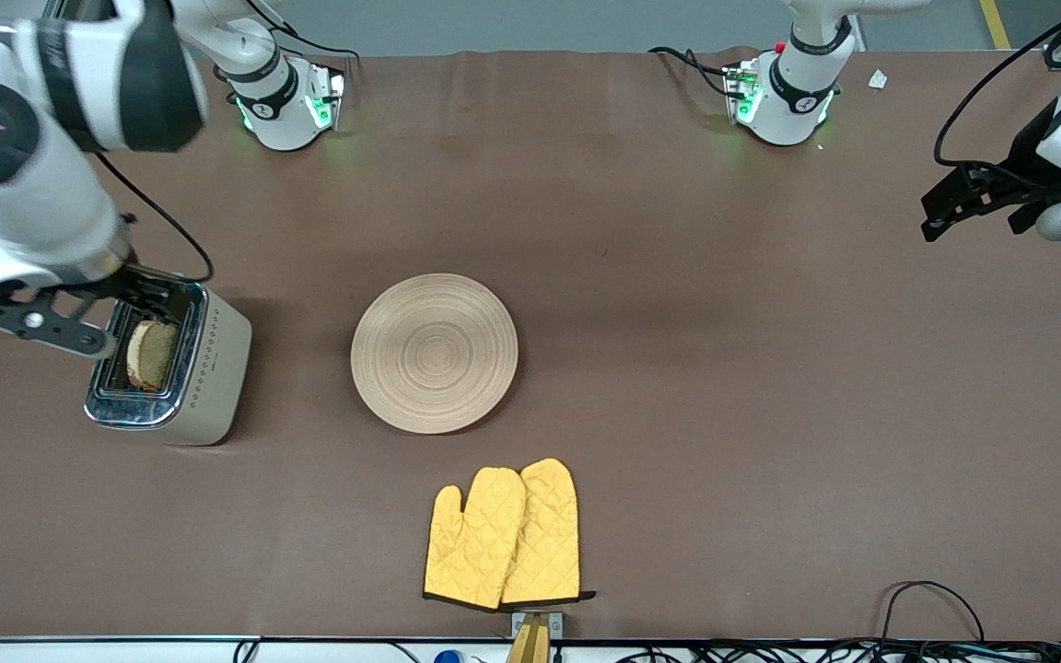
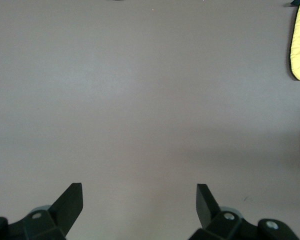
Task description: Move plate and put bread in toaster
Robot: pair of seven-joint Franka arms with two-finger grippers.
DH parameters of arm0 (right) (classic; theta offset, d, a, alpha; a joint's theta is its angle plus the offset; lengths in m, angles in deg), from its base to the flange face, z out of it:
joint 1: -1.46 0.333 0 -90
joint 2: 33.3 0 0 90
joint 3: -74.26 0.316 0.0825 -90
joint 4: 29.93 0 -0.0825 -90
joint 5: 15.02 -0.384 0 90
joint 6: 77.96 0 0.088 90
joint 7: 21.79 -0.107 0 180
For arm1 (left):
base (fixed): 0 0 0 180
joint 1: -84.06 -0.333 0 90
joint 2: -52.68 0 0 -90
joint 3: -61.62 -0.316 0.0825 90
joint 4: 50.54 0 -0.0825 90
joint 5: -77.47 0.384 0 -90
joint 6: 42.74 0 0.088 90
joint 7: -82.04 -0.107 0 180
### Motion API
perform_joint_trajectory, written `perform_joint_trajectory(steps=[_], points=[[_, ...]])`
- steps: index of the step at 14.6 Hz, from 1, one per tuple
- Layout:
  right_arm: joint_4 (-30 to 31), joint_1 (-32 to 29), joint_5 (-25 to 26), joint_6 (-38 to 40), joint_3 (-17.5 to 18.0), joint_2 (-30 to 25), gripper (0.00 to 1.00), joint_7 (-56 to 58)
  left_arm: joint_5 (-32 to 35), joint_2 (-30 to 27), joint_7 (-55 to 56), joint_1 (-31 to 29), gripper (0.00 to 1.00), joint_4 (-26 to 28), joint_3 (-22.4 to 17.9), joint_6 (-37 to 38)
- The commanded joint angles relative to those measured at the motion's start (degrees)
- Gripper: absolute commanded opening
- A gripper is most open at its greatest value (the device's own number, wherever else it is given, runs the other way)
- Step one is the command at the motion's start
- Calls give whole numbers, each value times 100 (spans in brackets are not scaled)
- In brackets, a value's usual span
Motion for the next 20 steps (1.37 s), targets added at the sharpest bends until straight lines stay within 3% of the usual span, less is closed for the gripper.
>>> perform_joint_trajectory(steps=[1, 4, 9, 20], points=[[221, -478, -436, -159, 54, -407, 100, 812, 39, -54, -139, 3, 100, -14, -16, 55], [230, -768, -550, -159, 54, -574, 100, 1323, 39, 59, -341, 3, 100, -224, -24, 64], [239, -1532, -1394, -194, 45, -750, 100, 2307, 39, 78, -342, 3, 100, -225, -24, 82], [283, -1622, -1439, -168, 89, -961, 100, 2617, 22, 183, -289, -6, 100, -339, -33, 82]])
